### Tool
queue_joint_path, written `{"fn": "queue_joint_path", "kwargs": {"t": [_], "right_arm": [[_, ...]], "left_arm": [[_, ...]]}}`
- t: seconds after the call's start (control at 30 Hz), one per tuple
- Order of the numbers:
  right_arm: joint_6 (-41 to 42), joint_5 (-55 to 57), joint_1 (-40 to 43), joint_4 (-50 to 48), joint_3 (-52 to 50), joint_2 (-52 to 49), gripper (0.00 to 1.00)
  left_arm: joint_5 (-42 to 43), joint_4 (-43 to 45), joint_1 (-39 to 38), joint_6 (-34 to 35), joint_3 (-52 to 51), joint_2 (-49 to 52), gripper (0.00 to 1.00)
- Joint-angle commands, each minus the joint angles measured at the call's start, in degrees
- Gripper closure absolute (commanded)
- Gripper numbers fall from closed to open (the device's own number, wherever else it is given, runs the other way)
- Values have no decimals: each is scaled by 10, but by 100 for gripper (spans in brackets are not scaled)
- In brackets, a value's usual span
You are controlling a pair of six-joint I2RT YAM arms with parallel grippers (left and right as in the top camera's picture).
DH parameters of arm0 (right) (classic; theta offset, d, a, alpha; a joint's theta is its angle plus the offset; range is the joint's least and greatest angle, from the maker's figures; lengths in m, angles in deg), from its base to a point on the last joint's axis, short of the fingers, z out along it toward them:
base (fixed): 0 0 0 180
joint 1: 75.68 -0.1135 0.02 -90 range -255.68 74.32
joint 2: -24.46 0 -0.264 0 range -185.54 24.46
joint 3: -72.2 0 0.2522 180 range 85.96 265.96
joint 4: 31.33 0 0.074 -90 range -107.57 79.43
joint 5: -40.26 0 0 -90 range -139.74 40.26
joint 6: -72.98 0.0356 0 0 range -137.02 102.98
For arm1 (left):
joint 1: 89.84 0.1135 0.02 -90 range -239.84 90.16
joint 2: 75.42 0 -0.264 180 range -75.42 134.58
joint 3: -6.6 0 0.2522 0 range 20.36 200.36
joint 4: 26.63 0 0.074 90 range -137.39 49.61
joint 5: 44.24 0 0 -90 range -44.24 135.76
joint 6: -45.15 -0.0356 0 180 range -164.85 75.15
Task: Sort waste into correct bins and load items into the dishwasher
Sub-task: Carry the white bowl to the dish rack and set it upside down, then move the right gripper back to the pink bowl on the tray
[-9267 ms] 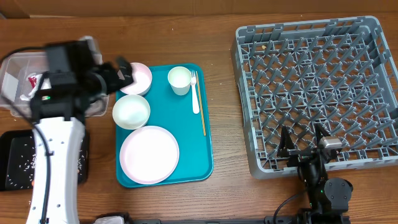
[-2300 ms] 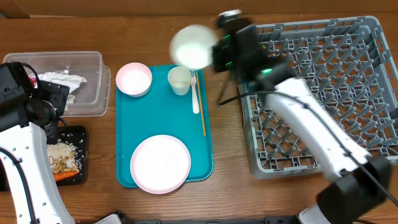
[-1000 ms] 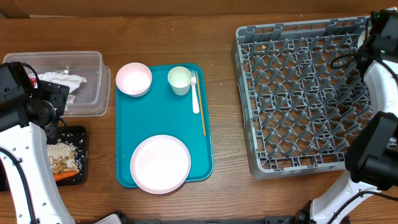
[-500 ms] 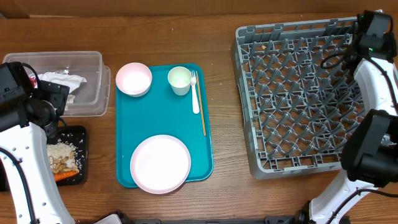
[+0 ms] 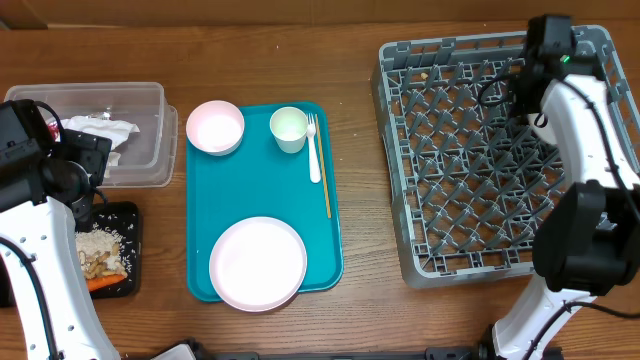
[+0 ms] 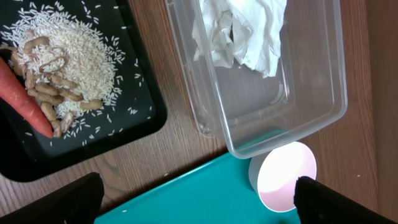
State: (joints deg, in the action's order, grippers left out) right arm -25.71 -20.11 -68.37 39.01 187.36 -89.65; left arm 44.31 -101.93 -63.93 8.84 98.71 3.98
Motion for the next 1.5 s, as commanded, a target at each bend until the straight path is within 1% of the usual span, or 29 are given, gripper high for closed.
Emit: {"fn": "queue_joint_path", "kwargs": {"t": [0.0, 0.1, 0.17, 0.2, 0.27, 0.3, 0.47, 0.67, 0.73, 0.83, 1.0, 1.1, 1.23, 1.4, 1.47], "right_arm": [[103, -257, 5, 92, 136, 52, 0], [103, -450, 3, 157, 219, 53, 0], [103, -593, -4, 164, 244, 54, 0], [102, -692, -12, 162, 246, 54, 0], [102, -736, -24, 162, 245, 52, 0], [102, -747, -45, 159, 242, 49, 0], [103, -670, -134, 162, 238, 33, 0], [103, -463, -301, 137, 226, 3, 0], [104, -432, -344, 123, 226, -15, 0], [105, -423, -402, 86, 226, -50, 0], [107, -423, -492, -16, 226, -116, 0], [137, -420, -532, -70, 226, -148, 0], [143, -410, -569, -122, 226, -178, 0], [210, -335, -573, -151, 226, -192, 0], [229, -331, -569, -163, 226, -197, 1]], "left_arm": [[0, 0, -1, 5, 0, 0, 0], [0, 1, -1, 5, 0, 0, 0], [0, 0, -1, 5, 0, 0, 0], [0, 0, -1, 5, 0, 0, 0], [0, 1, -1, 5, 0, 0, 0], [0, 0, -1, 5, 0, 0, 0], [0, 0, -1, 5, 0, 0, 0], [0, 0, -1, 5, 0, 0, 0], [0, 0, -1, 5, 0, 0, 0], [0, 0, -1, 5, 0, 0, 0], [0, 0, -2, 5, 0, 0, 0], [0, 0, -2, 5, 0, 0, 0], [0, 0, -2, 5, 0, 0, 0], [0, 1, -2, 5, 0, 0, 0], [0, 0, -2, 5, 0, 0, 0]]}}
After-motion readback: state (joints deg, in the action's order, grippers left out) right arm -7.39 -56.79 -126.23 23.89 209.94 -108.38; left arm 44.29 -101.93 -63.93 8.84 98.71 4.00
